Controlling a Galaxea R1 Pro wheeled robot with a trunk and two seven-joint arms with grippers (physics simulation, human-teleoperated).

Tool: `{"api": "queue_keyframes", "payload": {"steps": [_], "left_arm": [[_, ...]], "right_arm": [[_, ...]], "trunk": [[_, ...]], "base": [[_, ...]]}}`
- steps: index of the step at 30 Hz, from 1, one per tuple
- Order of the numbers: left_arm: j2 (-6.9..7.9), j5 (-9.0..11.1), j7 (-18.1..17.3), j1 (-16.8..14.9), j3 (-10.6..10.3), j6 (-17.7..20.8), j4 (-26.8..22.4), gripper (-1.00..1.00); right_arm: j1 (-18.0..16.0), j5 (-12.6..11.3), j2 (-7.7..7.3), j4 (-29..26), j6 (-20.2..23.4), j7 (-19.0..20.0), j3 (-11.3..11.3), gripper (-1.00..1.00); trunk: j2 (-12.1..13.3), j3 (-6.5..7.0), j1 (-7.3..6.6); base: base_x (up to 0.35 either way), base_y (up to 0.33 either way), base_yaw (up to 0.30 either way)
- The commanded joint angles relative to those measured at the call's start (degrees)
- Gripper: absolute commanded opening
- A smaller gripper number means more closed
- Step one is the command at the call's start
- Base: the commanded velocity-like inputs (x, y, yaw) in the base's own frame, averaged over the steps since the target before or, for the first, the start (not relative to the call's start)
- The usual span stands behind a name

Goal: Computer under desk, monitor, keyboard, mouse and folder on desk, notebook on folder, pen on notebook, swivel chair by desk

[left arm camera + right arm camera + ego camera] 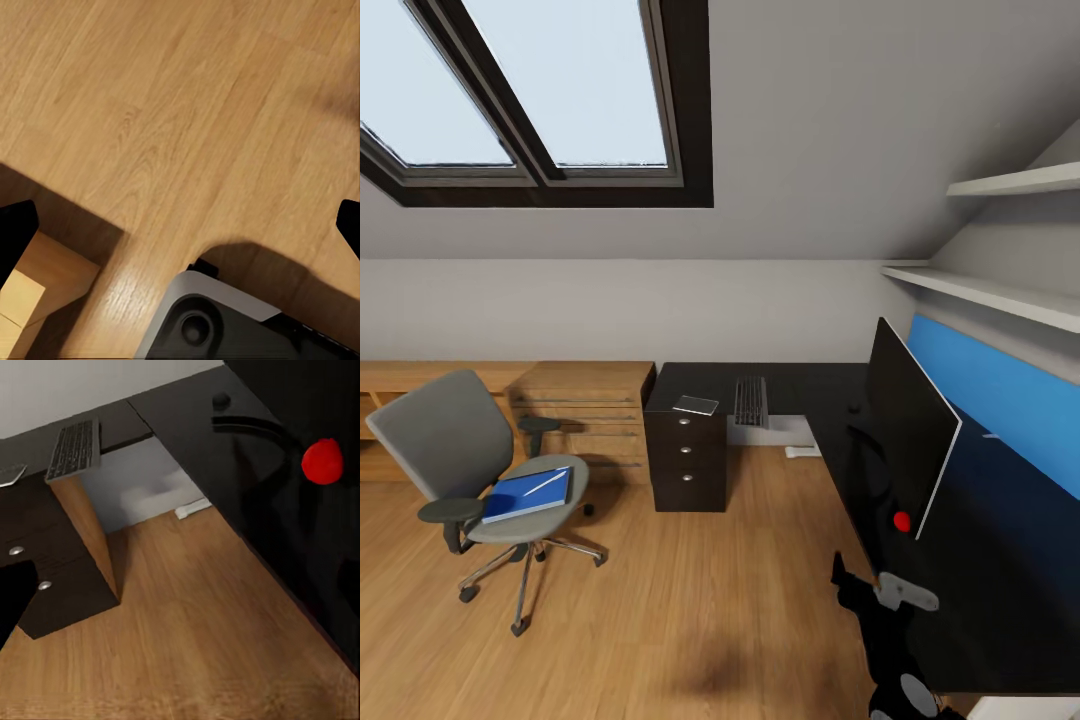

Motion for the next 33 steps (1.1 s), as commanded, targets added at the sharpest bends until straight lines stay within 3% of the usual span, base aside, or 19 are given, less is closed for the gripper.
{"api": "queue_keyframes", "payload": {"steps": [1,3,4,9,25,33], "left_arm": [[0.07,0.45,0.44,0.00,-0.29,0.03,-0.03,1.00],[0.07,0.45,0.43,0.00,-0.29,0.02,0.04,1.00],[0.09,0.46,0.42,0.00,-0.30,0.00,0.36,1.00],[0.14,0.45,0.42,0.00,-0.29,-0.04,0.78,1.00],[0.15,0.45,0.42,0.00,-0.29,-0.05,0.86,1.00],[0.15,0.45,0.42,0.00,-0.29,-0.05,0.86,1.00]], "right_arm": [[0.08,-1.21,-0.57,1.28,-0.15,0.25,0.01,1.00],[0.18,-1.81,-0.86,2.23,-0.16,0.93,-0.41,1.00],[0.27,-2.44,-1.23,4.64,-0.12,2.42,-3.36,1.00],[0.35,-3.12,-1.60,10.06,0.04,6.77,-10.58,1.00],[0.36,-3.47,-1.35,19.77,0.24,15.75,-19.86,1.00],[0.36,-3.56,-1.32,25.16,1.37,22.35,-29.92,1.00]], "trunk": [[-0.11,-0.09,0.04],[-0.11,-0.09,0.04],[-0.11,-0.09,0.04],[-0.11,-0.09,0.04],[-0.11,-0.09,0.04],[-0.11,-0.09,0.04]], "base": [[0.000,0.000,0.000],[0.000,0.000,0.000],[0.000,0.000,0.000],[0.000,0.000,0.000],[0.000,0.000,0.000],[0.000,0.000,0.000]]}}
